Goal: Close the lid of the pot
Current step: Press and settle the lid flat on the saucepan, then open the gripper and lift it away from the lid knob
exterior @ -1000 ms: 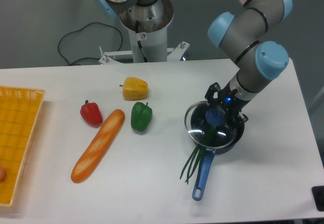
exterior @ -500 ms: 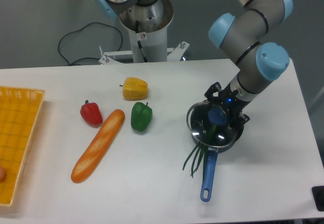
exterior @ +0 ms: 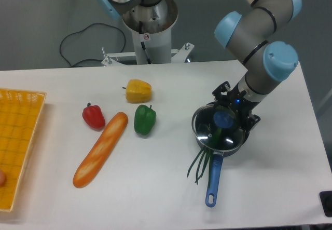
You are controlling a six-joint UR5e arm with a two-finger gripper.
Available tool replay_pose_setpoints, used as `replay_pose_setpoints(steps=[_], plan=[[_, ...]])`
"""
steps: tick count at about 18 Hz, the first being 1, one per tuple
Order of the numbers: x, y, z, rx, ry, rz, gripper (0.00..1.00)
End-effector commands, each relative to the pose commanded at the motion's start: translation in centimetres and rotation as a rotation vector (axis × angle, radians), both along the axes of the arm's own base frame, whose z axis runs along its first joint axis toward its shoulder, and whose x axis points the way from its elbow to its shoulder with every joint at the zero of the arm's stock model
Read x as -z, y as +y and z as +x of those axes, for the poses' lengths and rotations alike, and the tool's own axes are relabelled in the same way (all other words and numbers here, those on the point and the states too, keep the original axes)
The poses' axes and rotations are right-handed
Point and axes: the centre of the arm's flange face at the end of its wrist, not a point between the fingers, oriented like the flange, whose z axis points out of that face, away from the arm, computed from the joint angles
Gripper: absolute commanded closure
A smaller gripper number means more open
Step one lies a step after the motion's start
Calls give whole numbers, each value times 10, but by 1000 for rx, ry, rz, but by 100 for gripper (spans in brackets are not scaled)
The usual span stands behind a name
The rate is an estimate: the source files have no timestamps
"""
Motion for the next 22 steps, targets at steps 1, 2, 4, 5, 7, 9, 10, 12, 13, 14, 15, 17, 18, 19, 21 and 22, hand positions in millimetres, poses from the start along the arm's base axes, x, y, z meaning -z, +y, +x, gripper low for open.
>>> replay_pose_setpoints(steps=[1,2,4,5,7,9,10,12,13,14,15,17,18,19,21,22], plan=[[-2,-2,0,-1,-1,-5,0],[-3,-3,1,2,1,-16,0],[-9,-8,2,30,23,-55,0],[-10,-11,2,56,27,-80,0],[-22,-16,5,102,58,-97,0],[-31,-21,4,120,73,-94,0],[-35,-28,2,120,80,-91,0],[-40,-41,-3,153,91,-88,0],[-50,-51,-5,168,108,-88,0],[-61,-61,-5,178,127,-86,0],[-67,-67,-6,185,136,-83,0],[-69,-82,-12,191,138,-81,0],[-70,-89,-14,199,139,-81,0],[-76,-97,-14,207,145,-79,0],[-83,-118,-15,236,157,-74,0],[-86,-127,-15,248,162,-74,0]])
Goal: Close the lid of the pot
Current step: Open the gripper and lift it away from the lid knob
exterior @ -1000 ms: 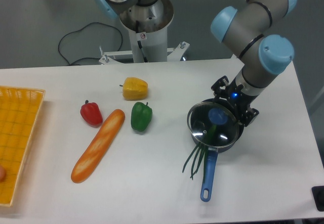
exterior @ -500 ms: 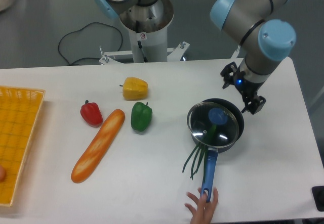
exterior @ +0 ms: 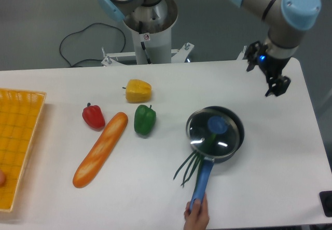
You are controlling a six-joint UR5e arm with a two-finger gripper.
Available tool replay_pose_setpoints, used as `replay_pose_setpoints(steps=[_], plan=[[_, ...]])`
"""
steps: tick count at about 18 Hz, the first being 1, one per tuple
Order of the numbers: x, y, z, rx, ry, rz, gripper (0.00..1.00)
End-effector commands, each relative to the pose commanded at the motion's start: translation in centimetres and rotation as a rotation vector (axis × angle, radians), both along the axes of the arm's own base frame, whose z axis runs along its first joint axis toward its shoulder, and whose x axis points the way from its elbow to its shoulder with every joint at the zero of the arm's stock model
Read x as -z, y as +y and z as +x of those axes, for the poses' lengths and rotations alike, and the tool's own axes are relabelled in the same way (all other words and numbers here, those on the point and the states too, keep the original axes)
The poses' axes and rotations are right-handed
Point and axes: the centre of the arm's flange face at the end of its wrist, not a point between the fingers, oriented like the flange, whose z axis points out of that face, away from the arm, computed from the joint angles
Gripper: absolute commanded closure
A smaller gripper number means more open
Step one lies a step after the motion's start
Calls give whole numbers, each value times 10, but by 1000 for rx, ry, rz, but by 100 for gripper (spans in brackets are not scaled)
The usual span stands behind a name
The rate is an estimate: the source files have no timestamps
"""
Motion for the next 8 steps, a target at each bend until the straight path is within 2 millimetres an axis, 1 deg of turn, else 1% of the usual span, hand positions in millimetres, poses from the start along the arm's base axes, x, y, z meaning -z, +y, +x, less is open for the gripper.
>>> replay_pose_setpoints(steps=[2,8], plan=[[-2,-14,-2,20,5,-22,0],[-6,-30,-3,24,18,-74,0]])
